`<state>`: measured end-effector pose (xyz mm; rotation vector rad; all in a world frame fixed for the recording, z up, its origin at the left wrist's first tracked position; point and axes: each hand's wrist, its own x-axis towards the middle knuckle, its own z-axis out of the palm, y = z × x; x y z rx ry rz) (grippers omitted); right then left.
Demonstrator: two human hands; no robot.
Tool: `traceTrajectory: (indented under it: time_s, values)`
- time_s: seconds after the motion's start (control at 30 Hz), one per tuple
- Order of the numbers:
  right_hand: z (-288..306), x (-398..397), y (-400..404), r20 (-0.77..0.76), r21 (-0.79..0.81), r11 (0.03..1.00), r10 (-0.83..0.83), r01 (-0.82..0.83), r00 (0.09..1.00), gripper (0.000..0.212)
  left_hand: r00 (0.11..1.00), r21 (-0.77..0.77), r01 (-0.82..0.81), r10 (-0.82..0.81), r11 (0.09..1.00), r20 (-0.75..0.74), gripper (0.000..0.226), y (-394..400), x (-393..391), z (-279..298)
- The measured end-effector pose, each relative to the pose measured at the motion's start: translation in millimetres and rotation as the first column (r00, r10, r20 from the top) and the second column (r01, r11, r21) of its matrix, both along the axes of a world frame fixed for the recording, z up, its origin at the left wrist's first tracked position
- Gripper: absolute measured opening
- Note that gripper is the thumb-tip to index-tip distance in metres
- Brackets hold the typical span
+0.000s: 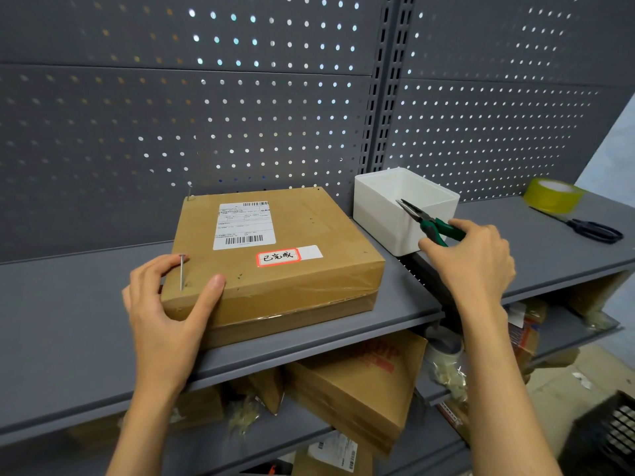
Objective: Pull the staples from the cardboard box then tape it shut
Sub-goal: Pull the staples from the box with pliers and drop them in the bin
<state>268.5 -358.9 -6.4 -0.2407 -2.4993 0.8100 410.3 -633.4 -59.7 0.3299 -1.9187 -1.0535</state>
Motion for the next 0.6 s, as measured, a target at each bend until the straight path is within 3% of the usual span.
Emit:
traceTrajectory:
  time_s: [0.43, 0.6]
  values:
    - [-4.7, 12.4, -11.2, -0.043, -0.134, 0.991, 0.025, -0.03, 0.999, 0.053, 1.0, 0.004, 0.008, -0.008, 1.0, 0.003, 0.057, -0.2, 0.0, 0.0]
    - [-5.0, 17.2, -18.5, 0.007, -0.147, 0.987, 0.074, -0.072, 0.997, 0.05, 1.0, 0.004, 0.001, -0.001, 1.0, 0.007, 0.063, -0.5, -0.1, -0.5]
